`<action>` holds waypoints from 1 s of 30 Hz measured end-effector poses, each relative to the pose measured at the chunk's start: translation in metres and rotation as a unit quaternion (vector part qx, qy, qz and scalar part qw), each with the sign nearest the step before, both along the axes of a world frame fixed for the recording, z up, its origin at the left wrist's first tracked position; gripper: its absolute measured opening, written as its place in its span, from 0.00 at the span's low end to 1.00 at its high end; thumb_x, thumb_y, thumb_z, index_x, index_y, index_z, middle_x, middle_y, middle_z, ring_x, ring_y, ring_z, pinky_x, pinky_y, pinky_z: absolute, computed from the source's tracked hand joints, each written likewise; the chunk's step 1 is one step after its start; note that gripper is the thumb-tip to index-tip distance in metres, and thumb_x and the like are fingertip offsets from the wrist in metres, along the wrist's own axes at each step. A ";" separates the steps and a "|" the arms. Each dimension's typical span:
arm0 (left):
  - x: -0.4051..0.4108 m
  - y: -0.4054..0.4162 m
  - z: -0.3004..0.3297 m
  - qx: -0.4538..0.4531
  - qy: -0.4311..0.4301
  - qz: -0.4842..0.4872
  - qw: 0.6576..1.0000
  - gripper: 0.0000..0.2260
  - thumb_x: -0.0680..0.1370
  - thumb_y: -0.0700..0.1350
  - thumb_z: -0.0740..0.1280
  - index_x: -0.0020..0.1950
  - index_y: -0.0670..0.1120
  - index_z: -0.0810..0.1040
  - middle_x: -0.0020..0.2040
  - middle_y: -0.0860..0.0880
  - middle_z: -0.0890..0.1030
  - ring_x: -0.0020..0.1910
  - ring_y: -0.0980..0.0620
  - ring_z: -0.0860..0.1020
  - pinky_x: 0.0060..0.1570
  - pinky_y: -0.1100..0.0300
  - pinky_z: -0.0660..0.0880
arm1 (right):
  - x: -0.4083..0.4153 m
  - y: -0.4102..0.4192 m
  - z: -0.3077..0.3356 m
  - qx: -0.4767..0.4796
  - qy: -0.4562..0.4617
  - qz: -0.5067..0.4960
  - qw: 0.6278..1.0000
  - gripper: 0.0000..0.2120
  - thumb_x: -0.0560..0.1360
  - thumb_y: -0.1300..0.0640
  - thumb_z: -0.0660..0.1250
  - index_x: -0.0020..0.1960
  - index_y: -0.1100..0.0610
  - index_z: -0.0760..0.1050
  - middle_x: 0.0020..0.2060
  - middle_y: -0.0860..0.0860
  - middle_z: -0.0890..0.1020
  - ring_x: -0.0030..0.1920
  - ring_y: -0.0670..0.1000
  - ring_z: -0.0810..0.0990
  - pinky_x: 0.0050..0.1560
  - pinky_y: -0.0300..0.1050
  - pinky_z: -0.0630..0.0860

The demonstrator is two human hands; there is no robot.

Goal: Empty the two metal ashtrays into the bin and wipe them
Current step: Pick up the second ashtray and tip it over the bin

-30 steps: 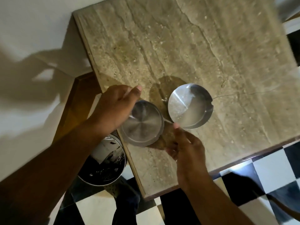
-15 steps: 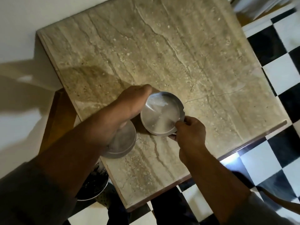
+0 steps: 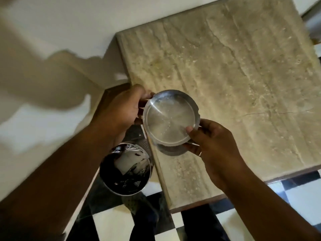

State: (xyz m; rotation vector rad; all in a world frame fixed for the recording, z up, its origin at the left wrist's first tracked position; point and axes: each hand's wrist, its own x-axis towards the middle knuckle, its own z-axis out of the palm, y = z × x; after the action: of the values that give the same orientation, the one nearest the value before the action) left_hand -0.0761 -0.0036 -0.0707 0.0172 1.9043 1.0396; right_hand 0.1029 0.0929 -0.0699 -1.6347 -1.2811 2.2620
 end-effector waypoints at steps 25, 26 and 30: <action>-0.066 -0.201 -0.068 -0.093 -0.306 -0.197 0.927 0.54 0.46 0.67 0.80 0.69 0.47 0.72 0.64 0.39 0.77 0.59 0.40 0.80 0.54 0.51 0.77 | -0.055 -0.179 -0.070 0.297 0.013 0.402 0.866 0.17 0.71 0.59 0.74 0.58 0.54 0.75 0.56 0.47 0.76 0.55 0.40 0.74 0.59 0.37 0.75; -0.068 -0.196 -0.067 -0.093 -0.301 -0.239 0.918 0.56 0.43 0.65 0.81 0.68 0.48 0.73 0.63 0.41 0.78 0.60 0.42 0.79 0.54 0.52 0.76 | -0.054 -0.180 -0.071 0.346 0.033 0.421 0.838 0.19 0.71 0.60 0.74 0.59 0.55 0.74 0.57 0.46 0.73 0.54 0.39 0.72 0.60 0.33 0.72; -0.064 -0.179 -0.066 -0.138 -0.194 -0.379 0.894 0.42 0.51 0.59 0.78 0.63 0.48 0.75 0.57 0.47 0.79 0.57 0.46 0.77 0.59 0.48 0.75 | -0.043 -0.177 -0.075 0.452 0.072 0.480 0.748 0.20 0.72 0.59 0.73 0.63 0.59 0.73 0.61 0.56 0.74 0.62 0.49 0.71 0.64 0.34 0.68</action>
State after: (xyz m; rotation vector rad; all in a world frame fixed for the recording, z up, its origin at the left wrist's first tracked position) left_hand -0.1402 -0.1827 -0.1372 0.3384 1.4517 0.2127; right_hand 0.0596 -0.0841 -0.1449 -0.4210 -2.9265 1.3613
